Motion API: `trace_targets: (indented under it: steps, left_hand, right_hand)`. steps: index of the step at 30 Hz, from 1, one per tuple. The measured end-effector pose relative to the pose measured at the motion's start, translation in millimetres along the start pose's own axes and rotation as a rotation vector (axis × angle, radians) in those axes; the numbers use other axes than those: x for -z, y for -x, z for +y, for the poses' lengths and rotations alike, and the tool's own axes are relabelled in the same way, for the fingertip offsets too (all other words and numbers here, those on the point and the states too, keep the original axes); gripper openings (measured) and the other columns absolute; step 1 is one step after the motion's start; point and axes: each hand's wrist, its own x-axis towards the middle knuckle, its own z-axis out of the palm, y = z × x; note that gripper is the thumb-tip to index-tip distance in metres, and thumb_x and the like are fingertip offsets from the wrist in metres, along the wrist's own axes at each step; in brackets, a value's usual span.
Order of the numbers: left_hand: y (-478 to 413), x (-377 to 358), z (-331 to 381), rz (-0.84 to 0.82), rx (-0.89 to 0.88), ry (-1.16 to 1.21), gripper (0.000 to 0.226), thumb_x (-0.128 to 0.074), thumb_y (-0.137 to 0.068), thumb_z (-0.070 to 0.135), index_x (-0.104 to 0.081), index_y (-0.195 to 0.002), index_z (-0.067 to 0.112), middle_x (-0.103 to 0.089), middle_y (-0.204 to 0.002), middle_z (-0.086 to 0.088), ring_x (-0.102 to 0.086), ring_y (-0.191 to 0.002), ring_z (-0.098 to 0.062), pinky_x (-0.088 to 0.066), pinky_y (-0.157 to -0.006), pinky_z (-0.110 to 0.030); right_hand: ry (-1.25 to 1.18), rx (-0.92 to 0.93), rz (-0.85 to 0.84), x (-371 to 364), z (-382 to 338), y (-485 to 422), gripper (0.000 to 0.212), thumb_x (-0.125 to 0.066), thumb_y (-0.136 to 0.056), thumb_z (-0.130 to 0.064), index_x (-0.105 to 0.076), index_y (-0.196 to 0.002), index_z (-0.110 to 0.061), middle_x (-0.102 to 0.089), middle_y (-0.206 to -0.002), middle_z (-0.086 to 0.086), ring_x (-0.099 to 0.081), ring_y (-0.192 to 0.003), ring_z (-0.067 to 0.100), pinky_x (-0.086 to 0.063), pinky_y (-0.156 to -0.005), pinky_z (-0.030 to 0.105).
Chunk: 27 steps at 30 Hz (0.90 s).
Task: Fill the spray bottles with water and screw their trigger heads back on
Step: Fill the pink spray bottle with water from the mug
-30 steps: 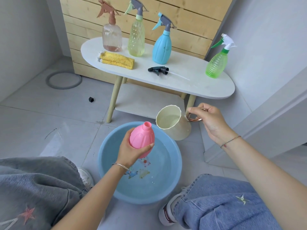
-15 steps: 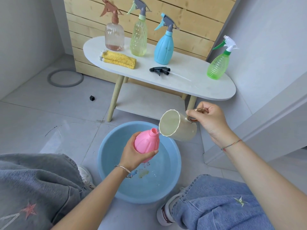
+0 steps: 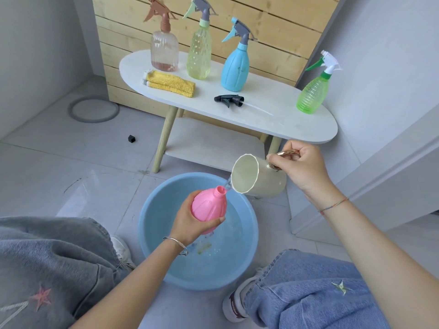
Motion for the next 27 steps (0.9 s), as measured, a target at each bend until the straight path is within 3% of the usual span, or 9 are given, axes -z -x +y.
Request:
trace_targets:
  steps: [7,12,16,22,27]
  left_hand:
    - [0,-2,-2,0.004,0.003,0.009,0.071,-0.093,-0.056,0.027,-0.053,-0.114,0.034,-0.061,-0.109,0.013,-0.059,-0.099,-0.003,-0.047,-0.07,-0.008]
    - [-1,-2,-6,-0.006,0.014,0.003,0.074,-0.093,-0.053,0.034,-0.053,-0.116,0.034,-0.061,-0.112,0.012,-0.059,-0.099,-0.003,-0.047,-0.07,-0.007]
    - [0,-2,-5,0.004,0.018,0.005,0.073,-0.094,-0.054,0.03,-0.053,-0.115,0.034,-0.061,-0.111,0.012,-0.059,-0.098,-0.001,-0.047,-0.069,-0.007]
    - [2,-3,-5,0.009,0.028,0.015,0.072,-0.093,-0.056,0.026,-0.053,-0.115,0.031,-0.061,-0.11,0.011,-0.059,-0.097,-0.002,-0.047,-0.067,-0.008]
    - [3,-3,-4,0.009,0.031,0.014,0.072,-0.093,-0.056,0.027,-0.053,-0.115,0.033,-0.06,-0.109,0.014,-0.058,-0.096,0.0,-0.048,-0.067,-0.009]
  right_hand:
    - [0.101,0.082,-0.01,-3,-5,1,0.038,-0.073,-0.072,-0.003,-0.04,-0.055,-0.015,-0.039,-0.057,0.006,-0.031,-0.053,0.013,-0.026,-0.051,0.024]
    - [0.153,0.138,-0.016,-7,-3,-2,0.038,-0.073,-0.071,-0.005,-0.04,-0.055,-0.015,-0.034,-0.047,-0.011,-0.029,-0.046,0.005,-0.025,-0.049,0.019]
    - [0.178,0.158,-0.03,-9,-4,-1,0.035,-0.072,-0.072,-0.005,-0.042,-0.057,-0.011,-0.034,-0.042,-0.012,-0.03,-0.044,0.004,-0.024,-0.046,0.014]
    - [0.226,0.206,-0.05,-15,-4,-2,0.034,-0.072,-0.071,-0.008,-0.041,-0.056,-0.011,-0.034,-0.049,-0.008,-0.029,-0.049,0.006,-0.027,-0.051,0.022]
    - [0.262,0.233,-0.073,-19,-6,1,0.036,-0.069,-0.068,-0.008,-0.037,-0.055,-0.014,-0.032,-0.048,-0.009,-0.029,-0.05,0.008,-0.023,-0.05,0.021]
